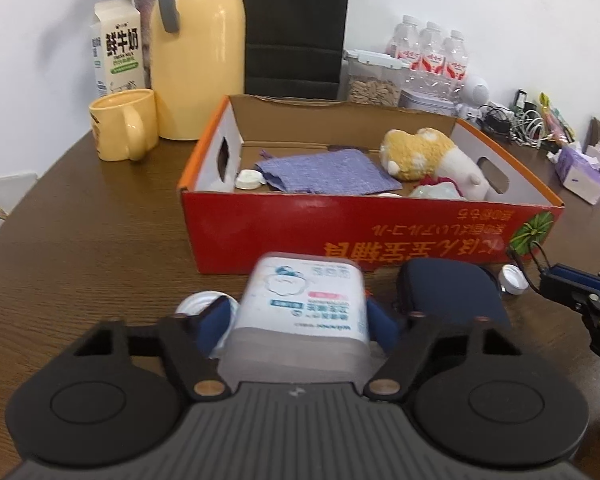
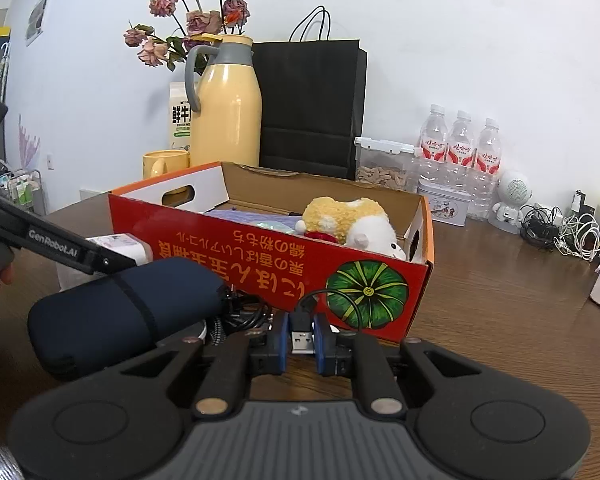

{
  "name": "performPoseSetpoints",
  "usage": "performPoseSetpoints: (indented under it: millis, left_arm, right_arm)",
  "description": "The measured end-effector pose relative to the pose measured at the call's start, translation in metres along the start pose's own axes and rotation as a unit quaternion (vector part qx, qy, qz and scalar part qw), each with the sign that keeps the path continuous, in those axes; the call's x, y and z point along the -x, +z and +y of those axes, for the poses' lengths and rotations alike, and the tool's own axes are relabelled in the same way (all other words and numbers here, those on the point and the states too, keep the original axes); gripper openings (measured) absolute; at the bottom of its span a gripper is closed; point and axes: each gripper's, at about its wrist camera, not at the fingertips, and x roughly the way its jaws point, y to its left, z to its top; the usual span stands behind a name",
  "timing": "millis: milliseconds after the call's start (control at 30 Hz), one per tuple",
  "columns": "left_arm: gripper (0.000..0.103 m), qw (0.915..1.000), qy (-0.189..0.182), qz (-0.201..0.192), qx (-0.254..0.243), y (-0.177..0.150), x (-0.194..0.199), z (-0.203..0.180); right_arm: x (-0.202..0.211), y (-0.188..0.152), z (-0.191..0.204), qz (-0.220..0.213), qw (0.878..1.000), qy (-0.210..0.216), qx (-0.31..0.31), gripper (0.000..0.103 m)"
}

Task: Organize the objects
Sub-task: 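Grasp the white wet-wipe pack with the left gripper, then carry the wipe pack and USB cable into the box and open both grippers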

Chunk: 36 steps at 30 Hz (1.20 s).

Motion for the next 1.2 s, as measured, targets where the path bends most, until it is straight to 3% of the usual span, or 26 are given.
performPoseSetpoints:
  millis: [467,700,1200]
  left_arm:
    - [0.066,0.9983,0.021,-0.054,0.004,-0.007,0.024,-0.003]
    - [0.066,0.9924,0.031,-0.119,-0.004,0.000,0.055,-0.005]
    - [0.066,0.9820,0.037,-0.185,-0.004,0.048,0.057,-0.017]
  right_arm:
    - [0.002,0.001,0.001,-0.005,1.000,0.000,0.000,0.012]
    - [0.009,0.007,-0.001,-0.024,1.000,0.008,0.001,0.012]
    - [0.006,0.076,0.021,-0.109,0.992,0.030,0.056,0.012]
